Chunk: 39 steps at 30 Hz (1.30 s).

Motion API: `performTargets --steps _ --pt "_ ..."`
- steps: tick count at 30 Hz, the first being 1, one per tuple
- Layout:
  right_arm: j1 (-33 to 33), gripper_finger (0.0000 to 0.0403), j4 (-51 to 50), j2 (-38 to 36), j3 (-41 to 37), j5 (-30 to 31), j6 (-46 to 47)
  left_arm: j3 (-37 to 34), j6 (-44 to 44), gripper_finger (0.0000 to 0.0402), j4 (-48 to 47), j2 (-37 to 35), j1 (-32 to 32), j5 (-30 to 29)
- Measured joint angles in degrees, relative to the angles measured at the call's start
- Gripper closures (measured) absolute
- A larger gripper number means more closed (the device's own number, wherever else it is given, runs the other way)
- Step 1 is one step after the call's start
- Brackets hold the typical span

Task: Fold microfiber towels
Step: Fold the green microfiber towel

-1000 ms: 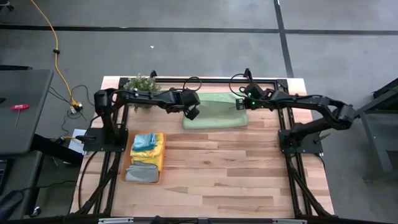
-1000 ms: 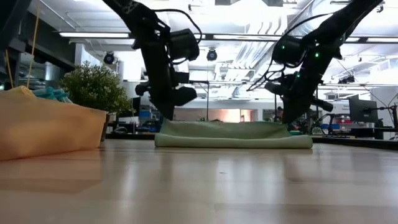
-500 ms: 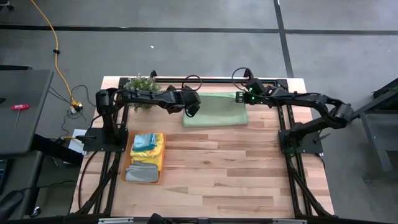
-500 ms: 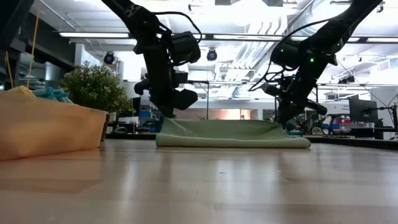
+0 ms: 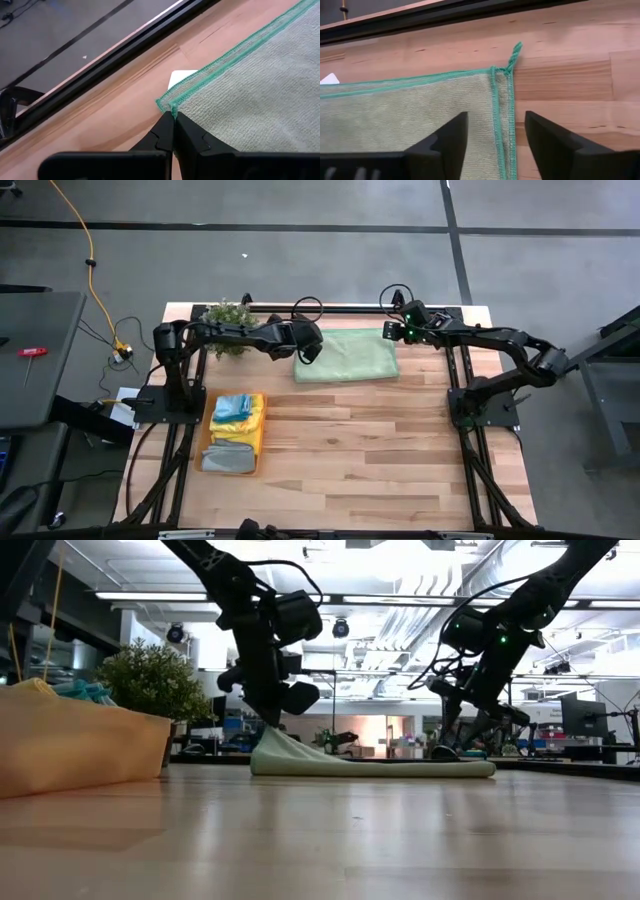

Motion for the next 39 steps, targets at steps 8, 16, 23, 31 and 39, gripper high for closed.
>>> performTargets --steps 8,16,23,31,39 --pt "0.0 0.0186 0.2 0.0 0.0 -0.3 0.2 0.0 3.6 0.0368 4.5 0.0 1.5 2.3" --pt "0.0 0.0185 1.7 0.0 0.1 -2.6 -0.1 0.0 8.5 0.0289 3.7 -0.5 5.2 9.4" --pt "-1.8 0.0185 0.5 2.0 4.9 -2.7 -5.2 0.1 10.1 0.0242 4.9 -7.1 6.5 17.1" --pt "-3.7 0.0193 -6.1 14.3 15.6 -4.6 -10.1 0.1 12.5 0.0242 10.2 -12.0 6.1 26.7" --pt "-3.7 0.0253 -11.7 21.9 22.9 -4.6 -10.0 0.1 12.1 0.0242 10.3 -12.1 4.4 26.4"
